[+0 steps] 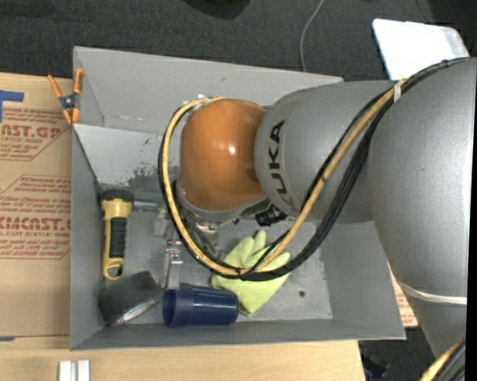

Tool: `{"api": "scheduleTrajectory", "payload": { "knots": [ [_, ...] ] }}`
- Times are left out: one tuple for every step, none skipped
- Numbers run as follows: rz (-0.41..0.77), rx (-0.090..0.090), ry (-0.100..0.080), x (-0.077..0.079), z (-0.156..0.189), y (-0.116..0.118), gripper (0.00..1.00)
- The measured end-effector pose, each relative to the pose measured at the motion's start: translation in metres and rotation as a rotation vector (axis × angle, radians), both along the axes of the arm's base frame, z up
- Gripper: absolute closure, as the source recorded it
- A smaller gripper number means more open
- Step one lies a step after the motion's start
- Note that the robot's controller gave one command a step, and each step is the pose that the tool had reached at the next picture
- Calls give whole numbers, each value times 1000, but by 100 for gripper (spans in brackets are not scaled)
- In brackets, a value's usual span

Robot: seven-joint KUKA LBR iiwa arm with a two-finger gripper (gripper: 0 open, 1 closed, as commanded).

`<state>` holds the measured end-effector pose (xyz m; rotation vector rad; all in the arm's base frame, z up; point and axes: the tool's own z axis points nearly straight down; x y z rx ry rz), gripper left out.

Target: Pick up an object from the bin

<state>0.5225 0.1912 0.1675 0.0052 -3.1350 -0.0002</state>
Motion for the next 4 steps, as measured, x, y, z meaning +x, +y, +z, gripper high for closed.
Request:
{"api": "scheduleTrajectory", "payload": {
  "knots": [
    [-3,2,-7,2,5,-1,0],
    [132,-10,-3,-25,-60,19,0],
    [287,-1,-4,-38,-60,32,0],
    [557,-14,0,-41,-63,42,0]
  ]
}}
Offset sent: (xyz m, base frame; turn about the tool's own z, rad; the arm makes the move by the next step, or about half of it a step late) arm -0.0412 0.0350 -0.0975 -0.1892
